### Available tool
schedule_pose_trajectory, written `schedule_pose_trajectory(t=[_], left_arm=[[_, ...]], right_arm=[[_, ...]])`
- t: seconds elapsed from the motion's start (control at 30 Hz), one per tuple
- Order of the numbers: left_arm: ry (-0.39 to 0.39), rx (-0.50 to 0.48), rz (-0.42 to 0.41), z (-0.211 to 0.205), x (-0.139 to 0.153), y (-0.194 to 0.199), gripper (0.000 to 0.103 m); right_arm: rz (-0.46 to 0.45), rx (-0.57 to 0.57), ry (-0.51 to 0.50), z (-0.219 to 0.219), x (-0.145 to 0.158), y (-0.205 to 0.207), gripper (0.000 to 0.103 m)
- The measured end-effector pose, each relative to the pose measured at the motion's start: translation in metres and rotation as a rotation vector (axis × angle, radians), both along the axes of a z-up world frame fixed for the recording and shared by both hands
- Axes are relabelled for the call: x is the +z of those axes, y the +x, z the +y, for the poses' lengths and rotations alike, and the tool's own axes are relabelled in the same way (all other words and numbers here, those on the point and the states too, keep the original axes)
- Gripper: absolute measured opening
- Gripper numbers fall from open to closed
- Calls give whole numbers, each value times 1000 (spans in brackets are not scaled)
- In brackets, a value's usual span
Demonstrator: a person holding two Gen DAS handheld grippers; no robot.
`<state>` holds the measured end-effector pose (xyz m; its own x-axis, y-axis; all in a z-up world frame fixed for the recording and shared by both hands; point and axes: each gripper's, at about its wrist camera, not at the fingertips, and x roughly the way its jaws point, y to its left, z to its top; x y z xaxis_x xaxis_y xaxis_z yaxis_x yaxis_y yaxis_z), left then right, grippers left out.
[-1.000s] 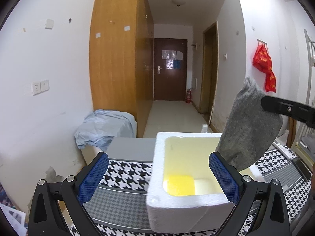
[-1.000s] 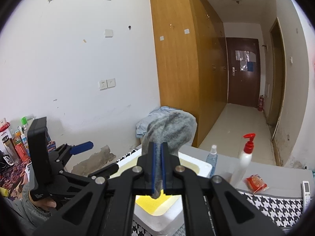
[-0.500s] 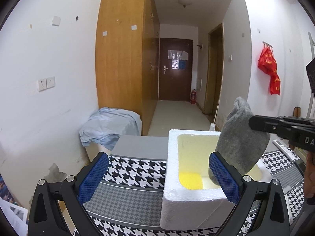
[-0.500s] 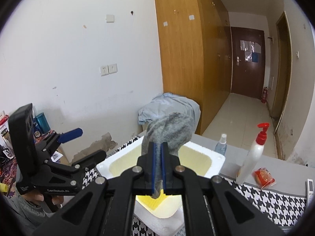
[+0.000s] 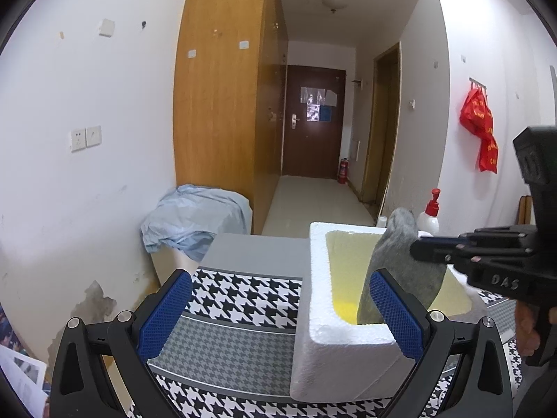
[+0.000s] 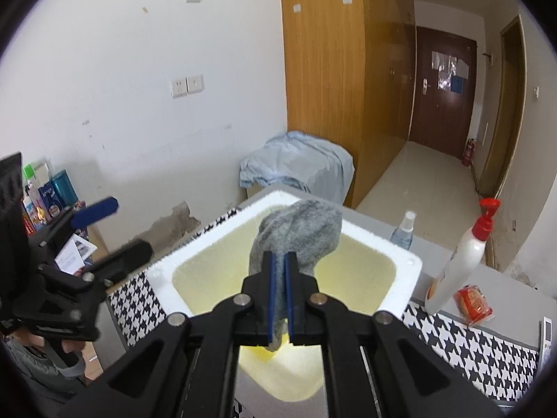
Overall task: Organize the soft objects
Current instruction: 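Lower the grey sock into the foam box and open the right tool, then move both tools back toward the blue mask and white tissues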
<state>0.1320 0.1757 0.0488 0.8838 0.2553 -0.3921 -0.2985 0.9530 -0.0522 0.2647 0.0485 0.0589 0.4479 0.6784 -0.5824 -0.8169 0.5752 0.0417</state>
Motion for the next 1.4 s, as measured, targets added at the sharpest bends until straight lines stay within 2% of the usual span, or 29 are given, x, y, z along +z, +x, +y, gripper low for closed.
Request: schedule_pose_trajectory(t=[0.07, 0.13, 0.17, 0.2, 0.27, 0.5, 0.93, 1.4], left_arm=[[-5, 2, -3, 2, 0, -2, 102], [-4, 5, -4, 4, 0, -4, 102], [-3, 6, -3, 4, 0, -4, 102], [-4, 7, -2, 4, -1, -5, 102], [-8, 8, 0, 3, -1, -5, 102], [-6, 16, 1, 2, 1, -8, 102], [17, -19, -18, -26, 13, -21, 102], [67, -111, -80, -80, 35, -38, 102]], right_arm=[[12, -2, -16, 4, -5, 2, 13], [8, -2, -28, 6, -7, 2, 33], [10, -1, -27, 6, -7, 2, 55], [12, -3, -23, 5, -7, 2, 74], [9, -15, -7, 2, -5, 1, 83], [-2, -3, -4, -4, -1, -7, 102], [-45, -47, 70, -45, 23, -22, 102], [-110, -106, 145, -107, 42, -54, 103]])
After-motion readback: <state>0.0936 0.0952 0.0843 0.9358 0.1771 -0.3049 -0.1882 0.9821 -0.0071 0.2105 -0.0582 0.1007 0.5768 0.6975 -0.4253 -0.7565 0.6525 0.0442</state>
